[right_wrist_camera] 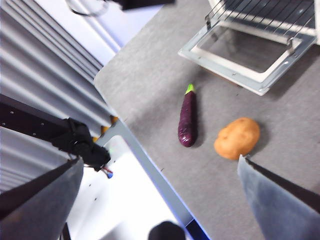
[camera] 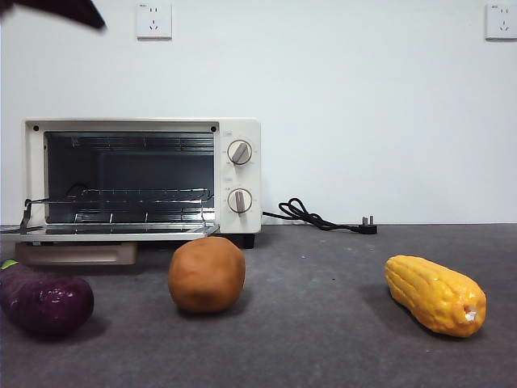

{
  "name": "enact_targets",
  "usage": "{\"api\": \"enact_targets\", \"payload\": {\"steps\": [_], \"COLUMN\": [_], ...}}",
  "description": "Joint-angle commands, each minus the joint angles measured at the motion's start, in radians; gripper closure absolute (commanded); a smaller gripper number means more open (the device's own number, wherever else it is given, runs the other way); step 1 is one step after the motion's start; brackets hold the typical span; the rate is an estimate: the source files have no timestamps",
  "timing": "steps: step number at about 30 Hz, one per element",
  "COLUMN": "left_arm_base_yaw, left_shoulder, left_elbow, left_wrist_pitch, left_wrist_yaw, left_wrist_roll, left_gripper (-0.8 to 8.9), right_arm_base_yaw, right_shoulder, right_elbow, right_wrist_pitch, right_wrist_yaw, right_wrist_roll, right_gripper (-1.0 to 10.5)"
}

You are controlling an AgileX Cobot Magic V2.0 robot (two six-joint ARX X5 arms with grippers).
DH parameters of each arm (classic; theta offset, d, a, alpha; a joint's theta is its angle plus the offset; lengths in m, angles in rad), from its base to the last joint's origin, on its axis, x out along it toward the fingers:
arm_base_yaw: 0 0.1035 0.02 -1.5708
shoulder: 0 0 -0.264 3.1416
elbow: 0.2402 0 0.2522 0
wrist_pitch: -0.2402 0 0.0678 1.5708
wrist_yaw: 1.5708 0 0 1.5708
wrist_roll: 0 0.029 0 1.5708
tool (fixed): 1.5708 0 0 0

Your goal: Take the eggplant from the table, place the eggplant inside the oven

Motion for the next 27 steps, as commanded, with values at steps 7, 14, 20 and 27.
{"api": "enact_targets", "payload": {"steps": [7,14,20,27], "left_arm_base_yaw": [-0.003,-0.003,-0.003,-0.003], "left_shoulder": [-0.298,-0.475,-0.584,-0.665], "left_elbow": [-0.008,-0.008,-0.008,-0.008], "left_wrist_pitch": [-0.008,-0.098,-0.229,-0.307], "left_wrist_yaw": [-0.238,-0.378,-0.428,-0.449], "left_wrist_roll": [-0.025,-0.038,-0.038,-0.049], "left_gripper": [8.19,8.19,8.19,8.19], "right_arm_base_yaw": [0.151,0.329,0.481,0.625], "right_shoulder": [0.108,0.237,0.371,0.553], "right_elbow": [0.005,0.005,0.005,0.005], "right_wrist_pitch": [0.060,0.166,0.262,0.363], "right_wrist_yaw": [0.049,0.139,0.263,0.409], "right_wrist_roll": [-0.010,-0.006,-0.003,-0.004], "right_gripper": [3.8,3.8,3.8,3.8]}}
